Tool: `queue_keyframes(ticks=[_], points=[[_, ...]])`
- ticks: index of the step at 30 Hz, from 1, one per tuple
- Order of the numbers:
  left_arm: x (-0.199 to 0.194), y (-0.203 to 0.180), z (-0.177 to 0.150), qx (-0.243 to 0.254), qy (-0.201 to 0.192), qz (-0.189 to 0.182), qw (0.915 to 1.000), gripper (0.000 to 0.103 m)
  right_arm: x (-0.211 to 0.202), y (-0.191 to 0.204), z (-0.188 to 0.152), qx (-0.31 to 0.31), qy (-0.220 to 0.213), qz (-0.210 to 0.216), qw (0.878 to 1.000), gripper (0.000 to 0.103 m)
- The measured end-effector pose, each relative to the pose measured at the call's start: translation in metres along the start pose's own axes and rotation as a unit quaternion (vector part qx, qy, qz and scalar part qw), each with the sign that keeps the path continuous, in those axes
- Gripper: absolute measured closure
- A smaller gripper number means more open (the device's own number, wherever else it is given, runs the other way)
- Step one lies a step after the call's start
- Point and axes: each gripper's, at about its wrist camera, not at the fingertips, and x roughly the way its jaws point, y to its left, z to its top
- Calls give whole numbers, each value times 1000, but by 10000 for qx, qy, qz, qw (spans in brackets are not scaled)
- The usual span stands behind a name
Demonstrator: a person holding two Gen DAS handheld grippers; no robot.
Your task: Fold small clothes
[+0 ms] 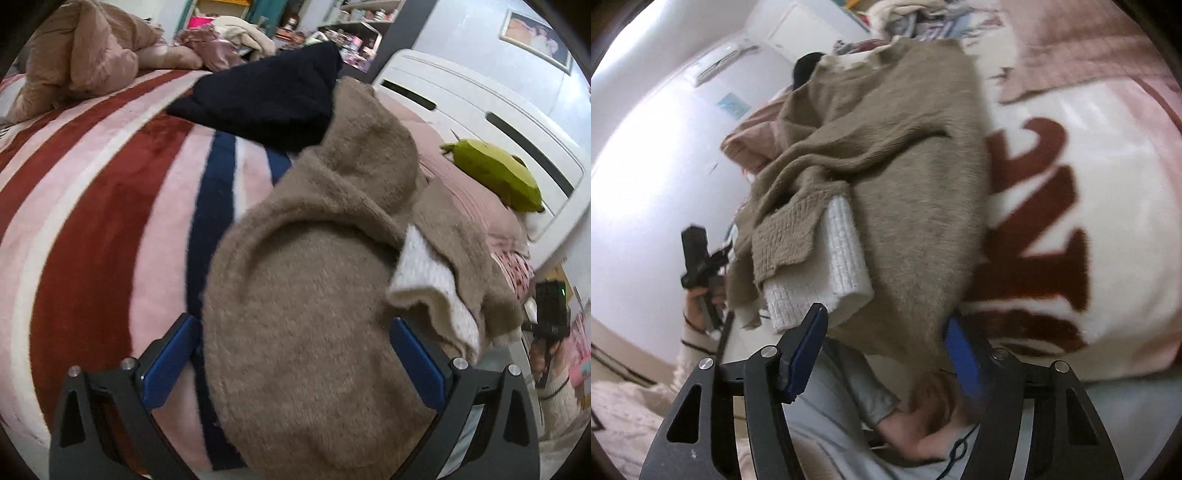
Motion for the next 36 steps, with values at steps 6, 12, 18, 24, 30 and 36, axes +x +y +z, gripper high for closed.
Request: queue_keyframes(ticks=[6,12,18,24,30,36], points=[[18,3,6,6,113,45,9999,2,20,15,9,-571,-221,138,9980,50],[17,-18,3,139,324,202,9992,14,46,43,17,-1193,-563,-262,9909,75],[9,-44,-9,250,464,101,9986,86,28,44,25,-937,-1015,110,9903,87],[-23,-83,-15,368,-6,-462,9983,89,-28,51,37,-821,-1691,525,9808,93],[-78,-119,-24,494,-586,-834,9936,89,-75,62,33,-919,-1955,564,9748,93],[-92,-131,-2,477,-956,-691,9919,89,-94,72,57,-922,-1934,140,9767,93]])
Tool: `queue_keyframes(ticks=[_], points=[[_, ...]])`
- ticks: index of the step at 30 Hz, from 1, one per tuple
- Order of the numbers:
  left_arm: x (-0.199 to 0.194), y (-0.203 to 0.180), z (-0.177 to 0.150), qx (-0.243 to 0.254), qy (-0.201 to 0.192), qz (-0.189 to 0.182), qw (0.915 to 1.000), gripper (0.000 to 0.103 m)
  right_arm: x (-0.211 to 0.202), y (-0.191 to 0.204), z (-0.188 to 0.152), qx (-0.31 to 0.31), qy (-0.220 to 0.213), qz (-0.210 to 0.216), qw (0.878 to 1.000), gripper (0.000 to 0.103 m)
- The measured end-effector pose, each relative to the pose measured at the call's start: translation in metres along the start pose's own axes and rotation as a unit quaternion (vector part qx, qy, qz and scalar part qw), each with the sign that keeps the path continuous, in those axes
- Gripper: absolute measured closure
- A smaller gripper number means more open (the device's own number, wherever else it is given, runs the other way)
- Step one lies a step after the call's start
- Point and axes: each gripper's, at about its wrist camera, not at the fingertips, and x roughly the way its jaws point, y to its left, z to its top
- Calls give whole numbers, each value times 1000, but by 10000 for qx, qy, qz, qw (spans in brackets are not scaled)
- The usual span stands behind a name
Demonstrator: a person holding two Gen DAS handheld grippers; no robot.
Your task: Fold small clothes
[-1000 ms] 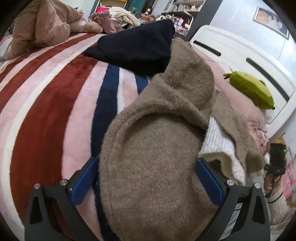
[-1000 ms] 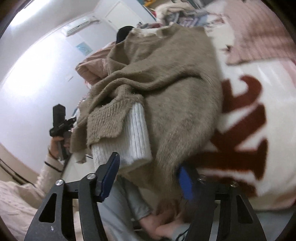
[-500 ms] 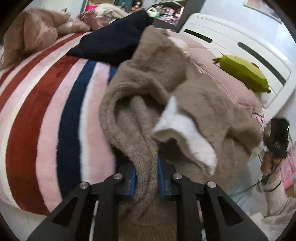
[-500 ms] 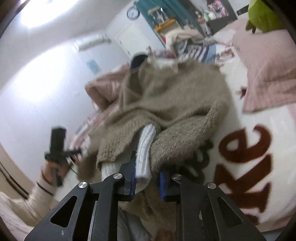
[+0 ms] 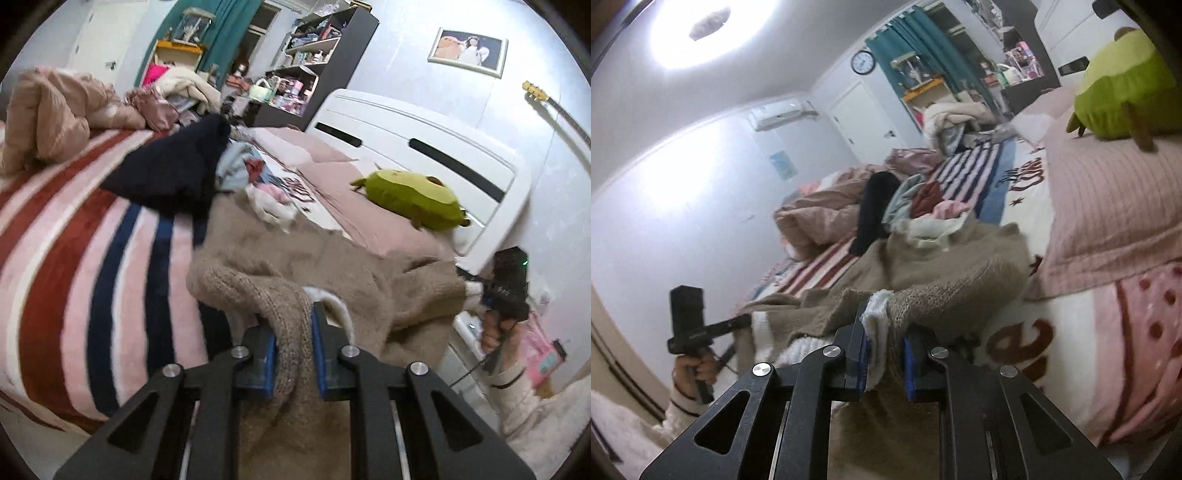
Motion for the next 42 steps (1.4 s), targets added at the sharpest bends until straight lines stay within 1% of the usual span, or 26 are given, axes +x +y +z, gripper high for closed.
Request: queue_keyframes(ticks=[3,6,9,10,11,14,15,16,18,19,20,21,22,23,25,28,31,32,33,34,35,36,37,38,39,42], points=[[17,14,27,-232,-97,113,9996,90,22,-7,30,-72,190,-295,9994,93],[40,32,53,-274,-123,621,9976,89,54,-28,64,56,479,-681,9965,93],[86,61,81,-435,80,960,9944,89,95,-64,93,384,815,-1267,9878,93],[112,72,90,-364,250,1254,9911,89,113,-78,99,442,957,-1534,9825,93],[125,79,92,-379,360,1370,9892,88,127,-89,99,455,1094,-1709,9781,93],[184,111,87,-711,822,1428,9838,85,170,-125,89,641,1563,-2093,9632,92],[202,120,81,-825,979,1429,9814,83,181,-136,81,774,1687,-2091,9601,91],[214,125,74,-921,1118,1433,9790,77,184,-141,74,856,1714,-2044,9600,89],[214,123,68,-876,1033,1415,9806,74,178,-145,71,924,1603,-1887,9644,87],[205,120,70,-791,997,1289,9835,68,169,-144,73,949,1639,-1762,9660,81],[197,118,70,-761,994,1187,9850,55,160,-142,75,940,1662,-1699,9668,68],[182,115,72,-712,996,999,9874,46,148,-139,76,880,1657,-1664,9680,63],[170,112,71,-653,966,888,9892,29,132,-134,76,774,1613,-1638,9701,52],[151,107,70,-545,892,770,9915,22,115,-128,75,688,1565,-1589,9724,44],[122,100,61,-445,911,640,9928,20,83,-119,65,678,1540,-1489,9744,40],[102,97,35,-470,1167,491,9908,16,62,-117,39,897,1812,-1113,9730,40],[108,99,4,-496,1507,470,9862,16,62,-113,3,965,2083,-804,9700,40],[111,98,-3,-530,1573,461,9851,16,65,-111,-6,943,2160,-744,9690,43],[117,98,-11,-599,1633,422,9838,16,70,-108,-15,915,2204,-684,9687,48],[121,96,-18,-664,1626,370,9838,17,76,-105,-22,915,2197,-567,9696,62],[122,92,-21,-632,1554,359,9852,27,82,-101,-27,955,2199,-429,9699,76],[122,86,-23,-556,1496,356,9865,39,87,-99,-29,990,2188,-375,9700,86],[122,78,-22,-551,1474,330,9870,72,90,-96,-30,1013,2184,-341,9700,96],[122,77,-20,-621,1467,320,9867,92,91,-92,-28,1007,2143,-312,9711,97],[120,73,-18,-678,1461,278,9866,92,89,-86,-24,939,2077,-252,9733,99],[102,50,0,-184,1221,367,9917,93,78,-68,-3,753,1761,-83,9815,100]])
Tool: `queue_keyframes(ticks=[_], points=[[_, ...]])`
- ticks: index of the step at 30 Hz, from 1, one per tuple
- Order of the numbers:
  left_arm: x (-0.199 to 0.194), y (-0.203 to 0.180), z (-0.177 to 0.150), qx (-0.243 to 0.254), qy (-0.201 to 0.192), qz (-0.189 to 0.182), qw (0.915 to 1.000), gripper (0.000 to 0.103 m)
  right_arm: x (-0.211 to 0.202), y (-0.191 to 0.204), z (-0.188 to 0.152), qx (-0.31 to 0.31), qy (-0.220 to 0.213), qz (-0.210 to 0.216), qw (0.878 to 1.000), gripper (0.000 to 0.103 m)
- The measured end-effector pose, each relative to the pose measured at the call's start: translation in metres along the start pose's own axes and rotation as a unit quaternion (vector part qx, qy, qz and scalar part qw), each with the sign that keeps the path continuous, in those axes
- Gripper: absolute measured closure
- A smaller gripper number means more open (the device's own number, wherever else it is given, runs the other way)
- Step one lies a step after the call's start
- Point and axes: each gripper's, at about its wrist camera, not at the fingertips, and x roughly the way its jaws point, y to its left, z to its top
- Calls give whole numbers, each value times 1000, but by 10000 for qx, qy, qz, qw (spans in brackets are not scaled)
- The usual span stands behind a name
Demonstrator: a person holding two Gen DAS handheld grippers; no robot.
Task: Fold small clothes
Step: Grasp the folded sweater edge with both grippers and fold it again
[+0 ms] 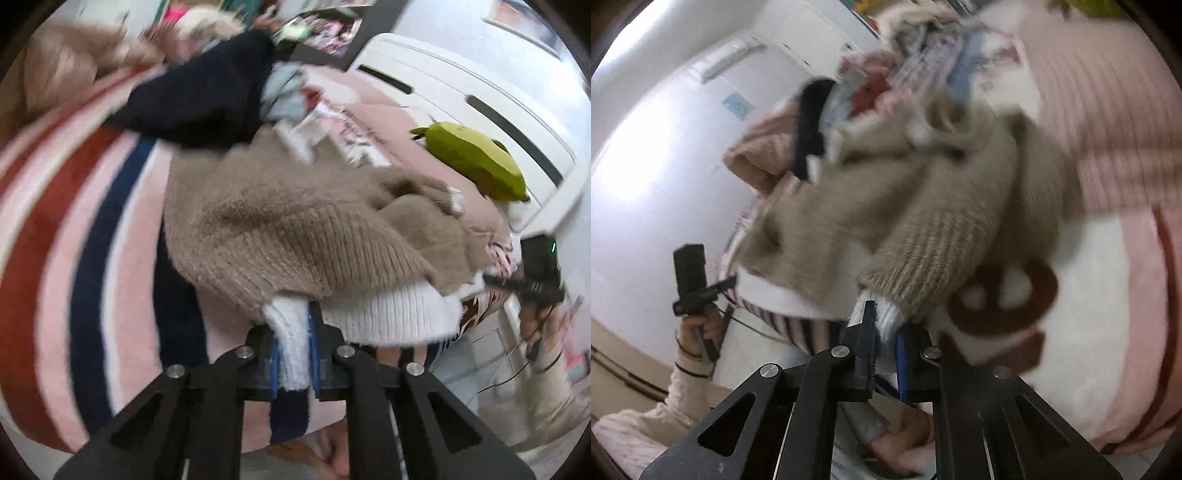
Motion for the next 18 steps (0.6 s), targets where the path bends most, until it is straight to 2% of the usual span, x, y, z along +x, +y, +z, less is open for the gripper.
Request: queue_keyframes(ticks=[3,7,9,12,13,15,16,17,18], points=[[-29,-13,27,113,-373,-259,9989,93,-23,16,26,-134,-438,86,9989,101],[-50,-21,85,290,-949,16,9951,94,-44,32,87,-313,-1043,-207,9938,101],[-44,-18,117,194,-1078,77,9940,94,-43,32,121,-286,-1193,-417,9916,101],[-21,-9,163,258,-1251,673,9895,94,-35,20,174,-214,-1450,-999,9841,101],[-4,0,183,141,-1243,886,9882,94,-29,15,187,-82,-1494,-1104,9826,101],[26,22,209,-235,-1035,910,9902,91,-16,-6,213,257,-1536,-1325,9789,101],[36,31,214,-400,-971,879,9906,83,-4,-19,225,415,-1468,-1535,9763,97],[44,40,216,-553,-944,944,9895,57,5,-30,230,537,-1351,-1697,9747,96],[47,46,214,-675,-939,1058,9876,42,12,-39,233,644,-1194,-1842,9735,94]])
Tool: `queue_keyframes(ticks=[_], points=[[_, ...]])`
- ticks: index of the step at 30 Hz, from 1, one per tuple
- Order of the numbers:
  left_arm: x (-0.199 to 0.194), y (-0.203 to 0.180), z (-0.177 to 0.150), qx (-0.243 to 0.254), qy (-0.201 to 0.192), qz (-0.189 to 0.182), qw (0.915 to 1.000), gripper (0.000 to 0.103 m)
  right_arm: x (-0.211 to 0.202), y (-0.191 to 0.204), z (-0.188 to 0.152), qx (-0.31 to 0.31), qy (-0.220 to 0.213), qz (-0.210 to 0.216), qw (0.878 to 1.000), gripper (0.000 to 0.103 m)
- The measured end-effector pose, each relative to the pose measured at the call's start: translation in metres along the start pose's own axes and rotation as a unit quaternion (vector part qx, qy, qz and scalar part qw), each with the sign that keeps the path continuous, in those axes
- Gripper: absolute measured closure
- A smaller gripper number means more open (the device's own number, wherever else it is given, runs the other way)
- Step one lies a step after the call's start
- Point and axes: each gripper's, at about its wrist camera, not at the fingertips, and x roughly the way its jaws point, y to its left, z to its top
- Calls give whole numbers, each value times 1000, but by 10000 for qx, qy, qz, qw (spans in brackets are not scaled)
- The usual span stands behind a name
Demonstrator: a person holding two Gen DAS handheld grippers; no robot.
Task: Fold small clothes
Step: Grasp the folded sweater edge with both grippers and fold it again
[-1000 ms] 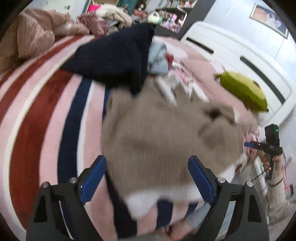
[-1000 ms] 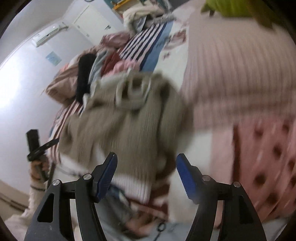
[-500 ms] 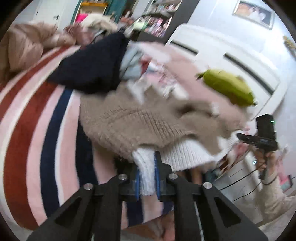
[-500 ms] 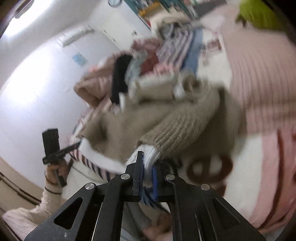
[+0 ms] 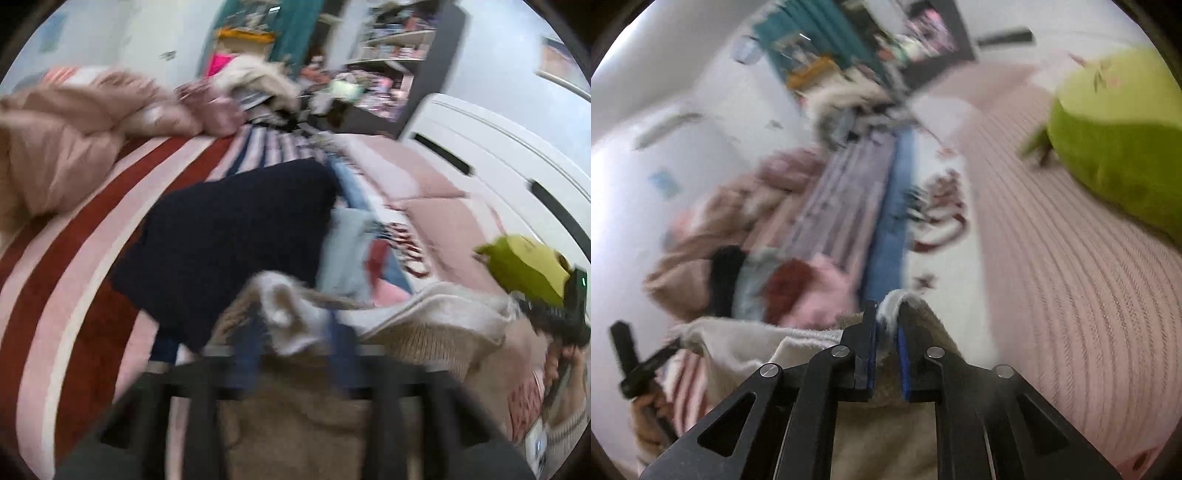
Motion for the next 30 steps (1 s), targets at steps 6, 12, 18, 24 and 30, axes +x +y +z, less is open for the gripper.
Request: queue_keyframes(ticks=[6,12,18,24,30], points=[[-26,7,-53,700,340,-150,9969,24,-31,-18,-46,-651,199,-77,9976,43],[-31,22,-129,596,992,-653,9911,24,-65,-61,-141,-157,685,252,9972,43],[-16,26,-154,82,1041,-806,9913,32,-37,-67,-186,202,937,804,9921,41],[-48,12,-161,489,581,-511,9958,81,-39,-35,-191,-629,425,86,9971,81],[-108,19,-183,628,270,-773,9947,84,-78,-28,-197,-740,275,502,9956,87]])
